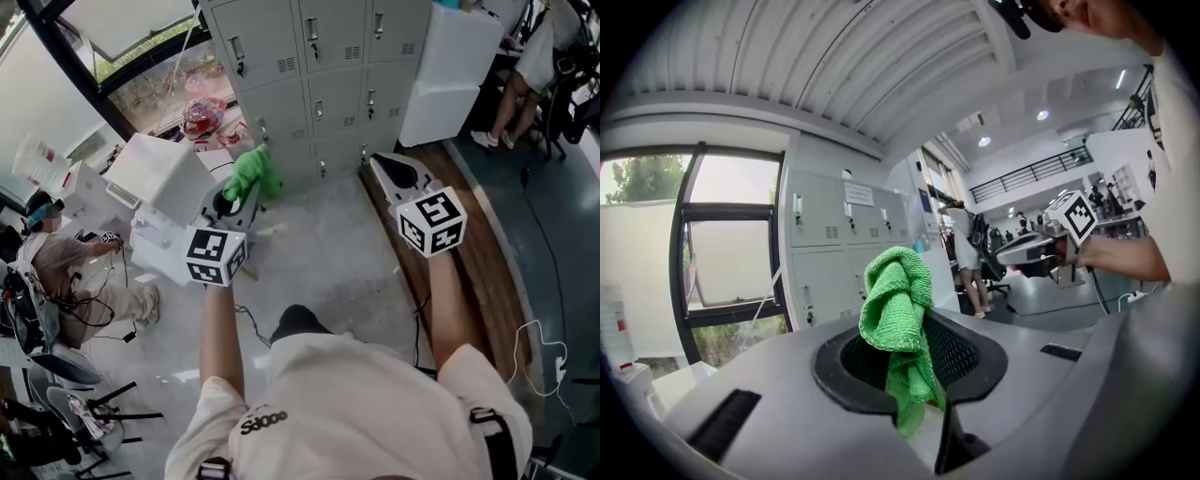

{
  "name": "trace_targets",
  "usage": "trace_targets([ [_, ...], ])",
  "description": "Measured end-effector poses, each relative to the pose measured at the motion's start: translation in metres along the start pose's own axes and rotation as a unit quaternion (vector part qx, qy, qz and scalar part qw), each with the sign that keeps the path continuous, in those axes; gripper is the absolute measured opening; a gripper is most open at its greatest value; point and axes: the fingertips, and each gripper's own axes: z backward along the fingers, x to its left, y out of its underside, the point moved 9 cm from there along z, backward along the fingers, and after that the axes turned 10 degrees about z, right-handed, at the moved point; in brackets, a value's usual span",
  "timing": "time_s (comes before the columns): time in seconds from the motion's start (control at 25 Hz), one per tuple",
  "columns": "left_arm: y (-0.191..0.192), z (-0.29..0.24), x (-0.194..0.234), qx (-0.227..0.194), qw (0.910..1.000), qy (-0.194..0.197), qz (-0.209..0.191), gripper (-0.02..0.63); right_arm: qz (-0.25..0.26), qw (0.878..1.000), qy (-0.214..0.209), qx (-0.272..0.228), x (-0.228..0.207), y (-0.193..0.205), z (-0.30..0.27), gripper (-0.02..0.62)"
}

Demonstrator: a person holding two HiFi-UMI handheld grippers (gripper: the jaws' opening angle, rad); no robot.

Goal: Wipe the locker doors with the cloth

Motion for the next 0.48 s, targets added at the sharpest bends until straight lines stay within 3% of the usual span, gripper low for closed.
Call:
trace_targets([
  [0.24, -0.001, -0.039, 0.011, 0.004, 1.0, -0.005, 0.004, 0.089, -0.032, 0.999, -0.02, 0.003, -0.034, 0.018, -0.015, 0.009],
  [0.48, 0.008, -0.107, 0.07, 0.005, 0.9999, -0.009, -0.003, 0.089, -0.033, 0.999, -0.022, -0.01, -0.069, 0.035, -0.09, 0.009],
])
